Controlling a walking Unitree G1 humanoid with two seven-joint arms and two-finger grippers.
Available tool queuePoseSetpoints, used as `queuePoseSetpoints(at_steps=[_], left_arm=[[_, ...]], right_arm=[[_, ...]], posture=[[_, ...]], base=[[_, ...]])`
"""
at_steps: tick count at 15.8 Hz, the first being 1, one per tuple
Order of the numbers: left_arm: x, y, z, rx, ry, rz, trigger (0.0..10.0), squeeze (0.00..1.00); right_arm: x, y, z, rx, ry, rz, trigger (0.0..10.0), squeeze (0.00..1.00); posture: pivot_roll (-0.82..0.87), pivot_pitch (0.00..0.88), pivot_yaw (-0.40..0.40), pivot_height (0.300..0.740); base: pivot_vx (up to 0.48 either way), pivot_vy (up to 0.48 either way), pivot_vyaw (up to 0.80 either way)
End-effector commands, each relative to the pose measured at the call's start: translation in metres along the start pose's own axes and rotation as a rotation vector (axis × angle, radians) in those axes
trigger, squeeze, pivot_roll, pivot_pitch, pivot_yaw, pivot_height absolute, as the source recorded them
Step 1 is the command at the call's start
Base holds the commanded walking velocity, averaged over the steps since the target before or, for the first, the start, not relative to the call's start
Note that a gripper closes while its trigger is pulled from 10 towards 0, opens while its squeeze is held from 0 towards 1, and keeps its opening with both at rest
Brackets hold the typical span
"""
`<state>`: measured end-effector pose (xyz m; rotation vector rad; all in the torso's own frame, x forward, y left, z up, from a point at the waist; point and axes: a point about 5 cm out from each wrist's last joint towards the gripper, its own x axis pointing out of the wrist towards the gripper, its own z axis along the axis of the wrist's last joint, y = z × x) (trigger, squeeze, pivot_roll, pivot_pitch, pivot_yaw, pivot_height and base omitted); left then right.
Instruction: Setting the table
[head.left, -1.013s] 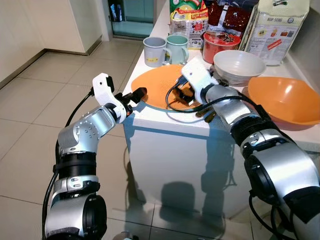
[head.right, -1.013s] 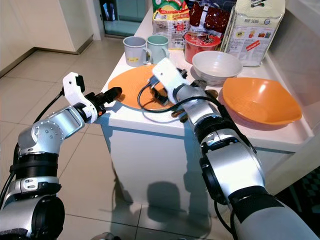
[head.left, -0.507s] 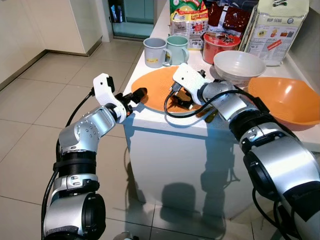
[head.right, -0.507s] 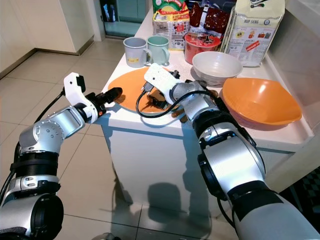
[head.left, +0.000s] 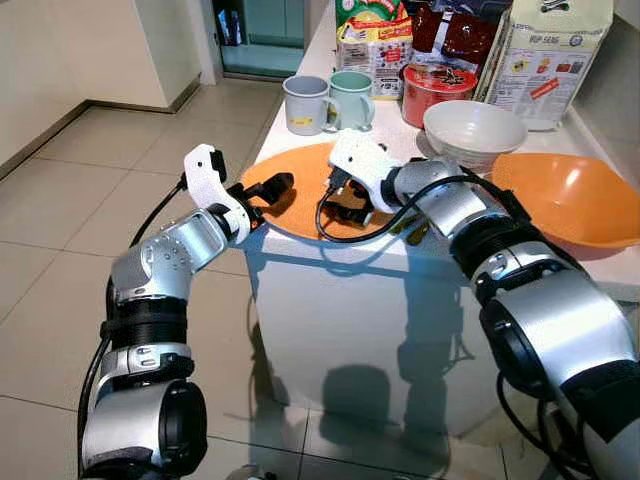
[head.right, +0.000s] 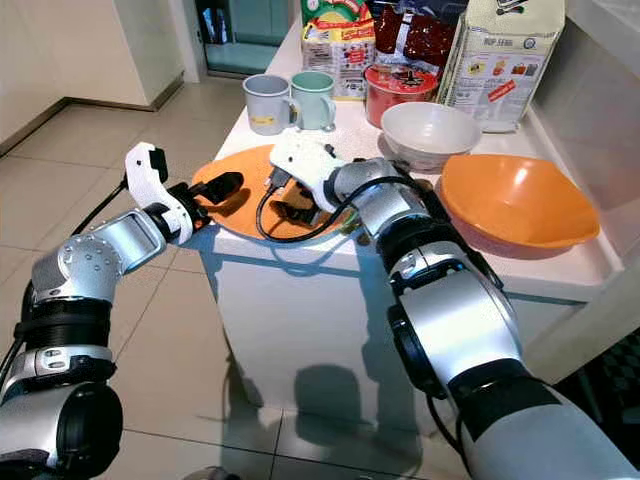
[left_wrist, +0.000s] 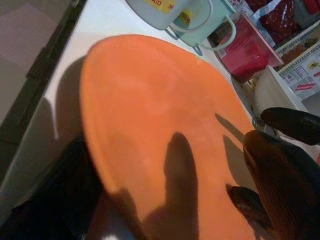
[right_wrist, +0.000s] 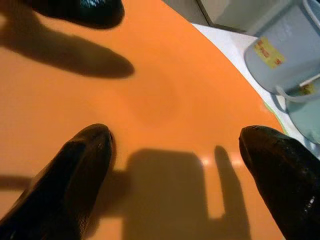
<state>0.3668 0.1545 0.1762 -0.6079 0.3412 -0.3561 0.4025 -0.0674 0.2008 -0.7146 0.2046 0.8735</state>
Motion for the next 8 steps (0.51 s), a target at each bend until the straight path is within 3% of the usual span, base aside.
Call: queuePoseSetpoints(at_steps=[1,8], left_arm=[[0.001,-0.009,0.005,0.023,0.009,-0.033,10.0,0.0],[-0.023,0.002,0.011,0.129,0.04,0.03,10.0,0.0]], right_arm=[[0.004,0.01,-0.01,0.02,0.041,0.054,10.0,0.0],[-0.001,-0.003,-0.012,0.074,0.024,-0.103,10.0,0.0]], posture=[[0.04,0.0,0.011,0.74],[0.04,0.0,0.02,0.74]], base=[[0.0,0.0,0.0],[0.0,0.0,0.0]])
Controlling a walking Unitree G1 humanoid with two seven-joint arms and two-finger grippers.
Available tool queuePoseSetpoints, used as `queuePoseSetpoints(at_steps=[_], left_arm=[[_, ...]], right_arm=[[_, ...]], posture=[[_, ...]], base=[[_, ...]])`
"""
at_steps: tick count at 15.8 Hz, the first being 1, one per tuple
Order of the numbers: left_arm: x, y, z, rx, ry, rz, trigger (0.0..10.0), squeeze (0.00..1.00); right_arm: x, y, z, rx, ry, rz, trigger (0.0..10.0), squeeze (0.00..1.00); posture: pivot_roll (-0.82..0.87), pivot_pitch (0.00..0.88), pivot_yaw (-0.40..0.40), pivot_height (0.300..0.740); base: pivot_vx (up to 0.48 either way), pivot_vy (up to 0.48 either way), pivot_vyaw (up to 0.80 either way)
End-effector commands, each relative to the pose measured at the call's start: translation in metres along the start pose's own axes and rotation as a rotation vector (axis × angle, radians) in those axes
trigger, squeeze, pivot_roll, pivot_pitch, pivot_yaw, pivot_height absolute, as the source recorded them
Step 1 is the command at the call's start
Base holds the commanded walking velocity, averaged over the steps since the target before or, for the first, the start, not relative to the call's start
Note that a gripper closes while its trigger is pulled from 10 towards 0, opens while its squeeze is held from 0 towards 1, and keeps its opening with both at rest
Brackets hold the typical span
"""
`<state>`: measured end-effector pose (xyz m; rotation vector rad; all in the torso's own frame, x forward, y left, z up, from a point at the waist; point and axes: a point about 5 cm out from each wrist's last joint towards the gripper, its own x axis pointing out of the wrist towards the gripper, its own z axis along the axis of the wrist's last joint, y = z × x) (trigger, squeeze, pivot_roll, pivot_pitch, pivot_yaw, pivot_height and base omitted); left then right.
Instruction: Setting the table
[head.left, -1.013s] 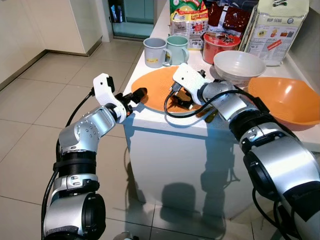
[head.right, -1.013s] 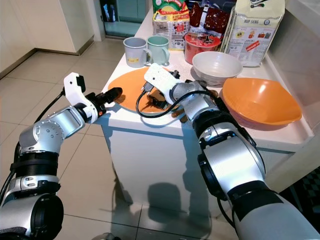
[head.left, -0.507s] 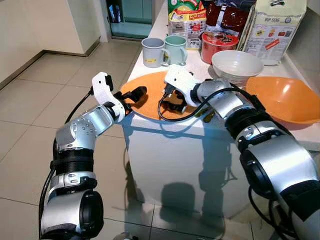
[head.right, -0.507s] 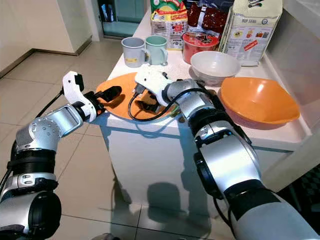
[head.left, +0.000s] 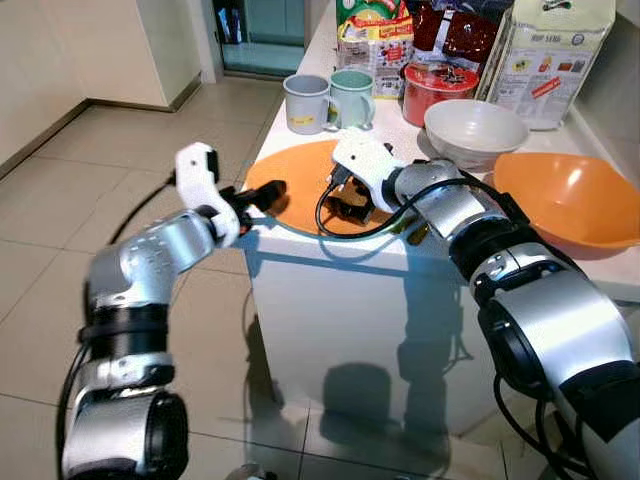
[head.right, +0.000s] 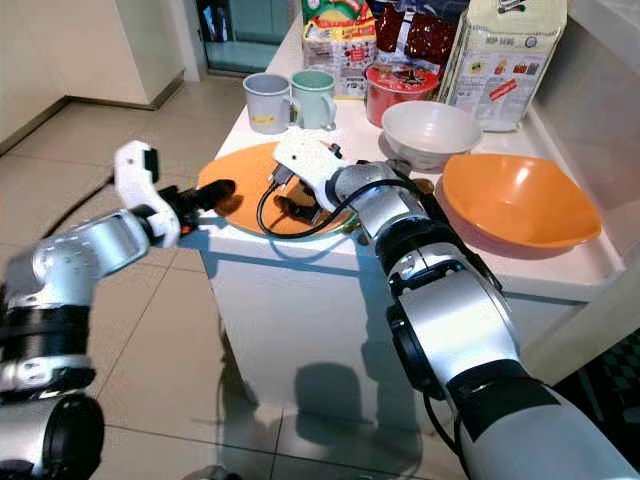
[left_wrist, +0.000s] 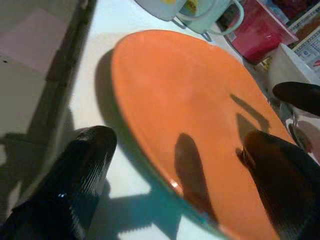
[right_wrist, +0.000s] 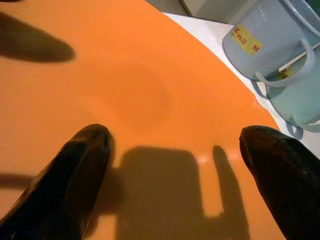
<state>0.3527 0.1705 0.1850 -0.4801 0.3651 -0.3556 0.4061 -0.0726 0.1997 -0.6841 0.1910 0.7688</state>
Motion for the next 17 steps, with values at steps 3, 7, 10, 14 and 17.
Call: queuePoseSetpoints(at_steps=[3,7,10,14,17], left_arm=[[-0.006,-0.001,0.008,0.011,-0.02,-0.003,10.0,0.0],[-0.01,-0.001,0.012,-0.008,-0.037,-0.004,10.0,0.0],[-0.011,0.004,0.012,-0.009,-0.028,0.018,10.0,0.0],[-0.011,0.006,0.011,-0.017,-0.021,0.027,10.0,0.0],[-0.009,0.003,0.01,-0.02,-0.017,0.016,10.0,0.0]], right_arm=[[0.001,0.005,-0.008,0.032,0.016,0.018,10.0,0.0],[0.007,0.015,0.003,0.042,-0.038,0.078,10.0,0.0],[0.009,0.02,0.008,0.034,-0.06,0.119,10.0,0.0],[0.01,0.027,0.009,0.024,-0.069,0.189,10.0,0.0],[0.01,0.03,0.011,0.011,-0.074,0.228,10.0,0.0]], posture=[[0.04,0.0,0.02,0.74],[0.05,0.0,0.015,0.74],[0.05,0.0,0.015,0.74],[0.05,0.0,0.014,0.74],[0.05,0.0,0.014,0.74]], base=[[0.0,0.0,0.0],[0.0,0.0,0.0],[0.0,0.0,0.0],[0.0,0.0,0.0],[0.0,0.0,0.0]])
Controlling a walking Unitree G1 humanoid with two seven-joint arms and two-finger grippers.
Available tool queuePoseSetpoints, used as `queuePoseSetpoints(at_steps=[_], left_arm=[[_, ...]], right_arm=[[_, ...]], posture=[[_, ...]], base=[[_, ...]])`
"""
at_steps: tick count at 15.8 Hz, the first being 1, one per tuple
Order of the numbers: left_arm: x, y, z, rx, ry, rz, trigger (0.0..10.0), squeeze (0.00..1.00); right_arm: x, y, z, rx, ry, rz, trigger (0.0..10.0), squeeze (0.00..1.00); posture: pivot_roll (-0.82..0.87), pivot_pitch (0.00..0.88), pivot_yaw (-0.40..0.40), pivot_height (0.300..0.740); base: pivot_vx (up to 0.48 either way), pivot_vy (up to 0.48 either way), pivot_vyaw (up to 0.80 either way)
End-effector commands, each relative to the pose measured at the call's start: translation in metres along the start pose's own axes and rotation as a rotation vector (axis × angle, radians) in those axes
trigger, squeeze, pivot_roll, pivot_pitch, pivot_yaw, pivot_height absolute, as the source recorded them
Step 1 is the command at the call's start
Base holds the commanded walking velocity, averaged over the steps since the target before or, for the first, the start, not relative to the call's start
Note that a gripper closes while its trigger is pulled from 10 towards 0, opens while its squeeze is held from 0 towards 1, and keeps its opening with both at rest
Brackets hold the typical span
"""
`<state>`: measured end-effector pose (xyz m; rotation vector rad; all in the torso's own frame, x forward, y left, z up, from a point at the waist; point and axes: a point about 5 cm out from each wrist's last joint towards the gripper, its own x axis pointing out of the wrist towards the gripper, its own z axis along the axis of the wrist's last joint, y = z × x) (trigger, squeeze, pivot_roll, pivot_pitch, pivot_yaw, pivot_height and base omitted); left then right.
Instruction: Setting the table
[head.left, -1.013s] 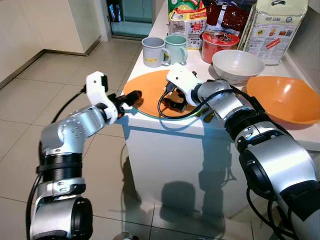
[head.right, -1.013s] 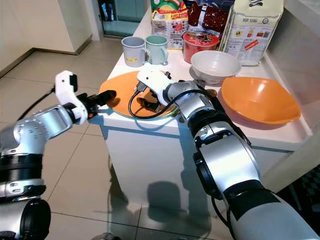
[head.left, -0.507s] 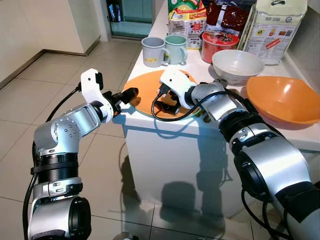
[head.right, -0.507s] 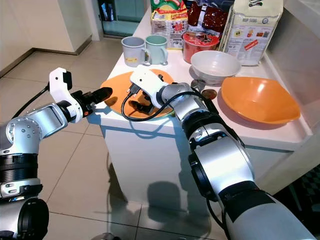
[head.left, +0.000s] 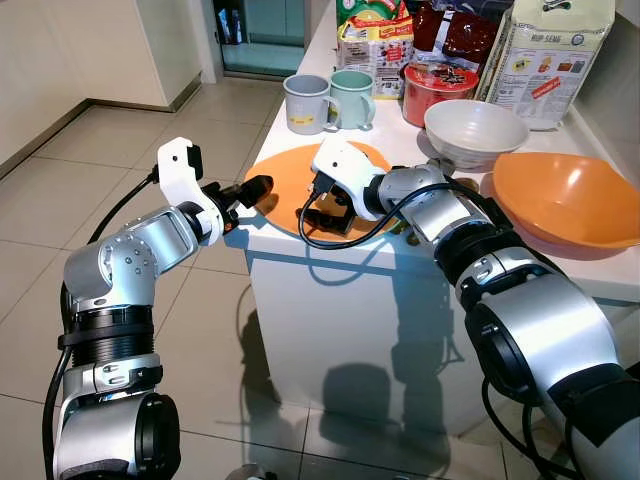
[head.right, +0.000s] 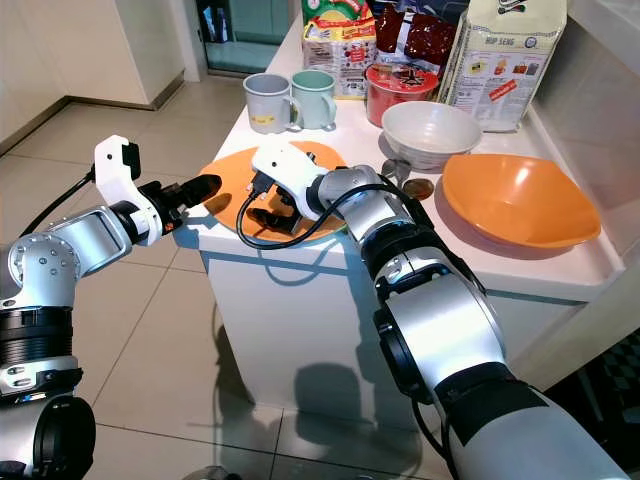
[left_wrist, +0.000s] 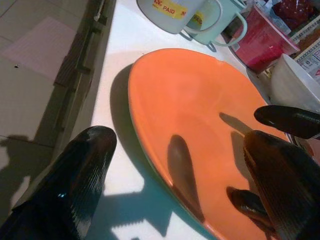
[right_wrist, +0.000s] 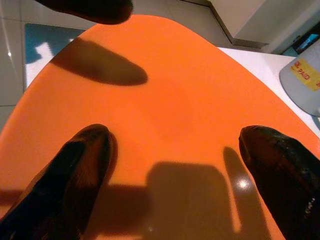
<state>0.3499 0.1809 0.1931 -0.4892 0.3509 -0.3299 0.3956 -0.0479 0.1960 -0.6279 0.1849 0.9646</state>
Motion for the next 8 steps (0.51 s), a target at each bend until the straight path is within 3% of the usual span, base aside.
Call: queuePoseSetpoints(at_steps=[1,8], left_arm=[[0.0,-0.001,0.001,-0.009,0.005,-0.005,10.0,0.0],[0.003,-0.004,0.002,-0.001,0.019,-0.021,10.0,0.0]], right_arm=[[0.004,0.008,-0.003,-0.001,0.005,0.053,10.0,0.0],[0.003,0.006,0.01,-0.001,-0.047,0.078,10.0,0.0]], posture=[[0.05,0.0,0.015,0.74],[0.04,0.0,0.019,0.74]], base=[[0.0,0.0,0.0],[0.0,0.0,0.0]])
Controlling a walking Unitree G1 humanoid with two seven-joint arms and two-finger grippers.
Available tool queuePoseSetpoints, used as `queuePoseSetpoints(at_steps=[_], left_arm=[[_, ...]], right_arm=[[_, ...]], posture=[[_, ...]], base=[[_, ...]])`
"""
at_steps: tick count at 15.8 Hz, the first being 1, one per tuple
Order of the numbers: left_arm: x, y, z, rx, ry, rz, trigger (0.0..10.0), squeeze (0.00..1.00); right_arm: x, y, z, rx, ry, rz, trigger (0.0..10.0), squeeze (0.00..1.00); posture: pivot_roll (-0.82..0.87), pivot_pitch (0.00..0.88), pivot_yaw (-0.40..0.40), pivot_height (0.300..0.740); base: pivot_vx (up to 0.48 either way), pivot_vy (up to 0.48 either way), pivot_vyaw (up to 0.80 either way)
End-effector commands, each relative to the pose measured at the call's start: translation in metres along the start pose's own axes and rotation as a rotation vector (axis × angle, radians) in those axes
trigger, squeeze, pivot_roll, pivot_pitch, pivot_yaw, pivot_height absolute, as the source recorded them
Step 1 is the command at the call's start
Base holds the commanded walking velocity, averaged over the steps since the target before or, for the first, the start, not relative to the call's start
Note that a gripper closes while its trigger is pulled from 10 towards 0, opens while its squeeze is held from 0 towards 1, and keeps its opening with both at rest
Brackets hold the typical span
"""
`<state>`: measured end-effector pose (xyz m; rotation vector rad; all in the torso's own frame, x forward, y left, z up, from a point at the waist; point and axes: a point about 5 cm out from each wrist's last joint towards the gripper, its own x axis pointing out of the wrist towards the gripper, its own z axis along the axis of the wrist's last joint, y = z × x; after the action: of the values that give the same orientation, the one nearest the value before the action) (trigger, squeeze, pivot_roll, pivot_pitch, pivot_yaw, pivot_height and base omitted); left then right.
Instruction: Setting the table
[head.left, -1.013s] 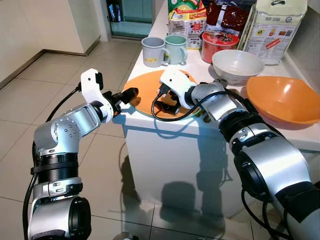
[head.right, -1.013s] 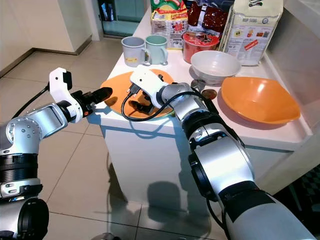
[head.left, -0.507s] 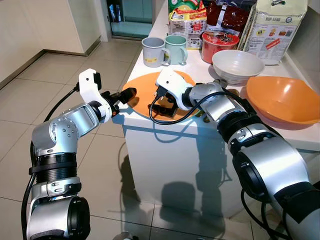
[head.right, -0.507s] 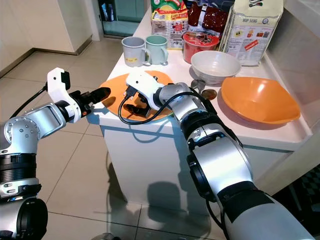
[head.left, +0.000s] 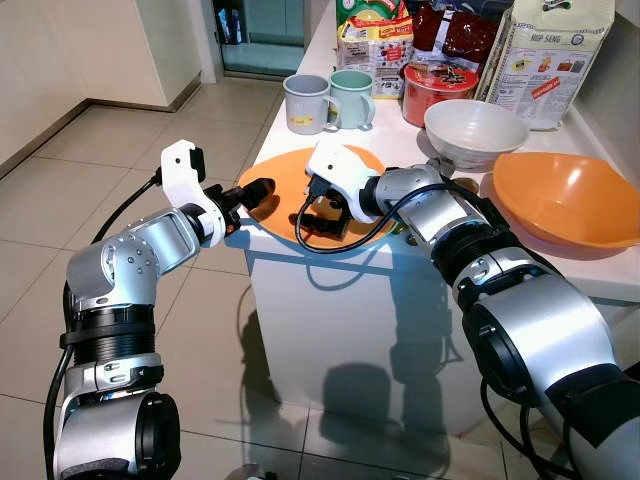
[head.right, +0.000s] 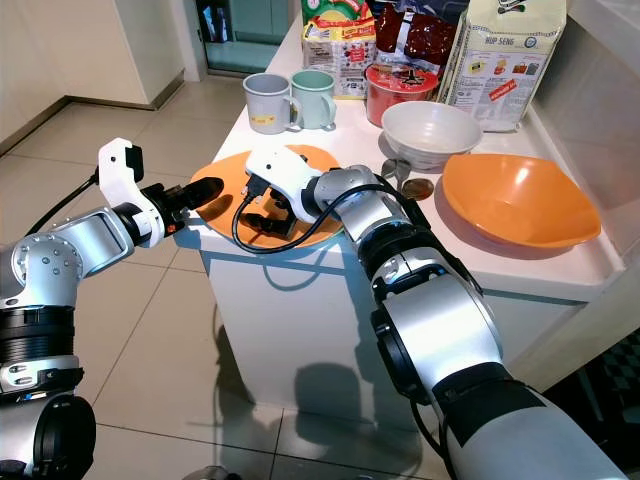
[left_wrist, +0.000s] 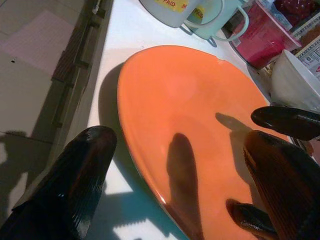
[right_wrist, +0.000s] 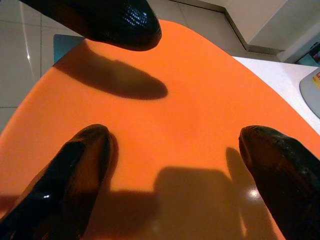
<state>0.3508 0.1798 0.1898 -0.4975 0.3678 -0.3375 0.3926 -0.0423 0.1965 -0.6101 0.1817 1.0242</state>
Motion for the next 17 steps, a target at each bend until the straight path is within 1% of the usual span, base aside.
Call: queuePoseSetpoints(at_steps=[1,2,9,17], left_arm=[[0.0013,-0.0046,0.0044,0.0,0.004,-0.022,2.0,0.0],[0.0013,-0.0047,0.0043,-0.003,0.004,-0.025,0.0,0.0],[-0.0005,-0.0049,0.0052,-0.029,-0.006,-0.043,0.0,0.0],[0.0002,-0.0059,0.0019,-0.045,0.014,-0.053,0.0,0.0]], right_arm=[[0.0014,0.0011,0.0065,-0.005,-0.023,0.024,10.0,0.0],[0.0015,0.0011,0.0065,-0.004,-0.024,0.023,10.0,0.0],[0.0017,0.0013,0.0054,0.001,-0.022,0.014,10.0,0.0],[0.0015,0.0006,0.0053,0.0,-0.02,0.007,10.0,0.0]], posture=[[0.05,0.0,0.019,0.74],[0.05,0.0,0.019,0.74],[0.05,0.0,0.019,0.74],[0.05,0.0,0.021,0.74]], base=[[0.0,0.0,0.0],[0.0,0.0,0.0],[0.0,0.0,0.0],[0.0,0.0,0.0]])
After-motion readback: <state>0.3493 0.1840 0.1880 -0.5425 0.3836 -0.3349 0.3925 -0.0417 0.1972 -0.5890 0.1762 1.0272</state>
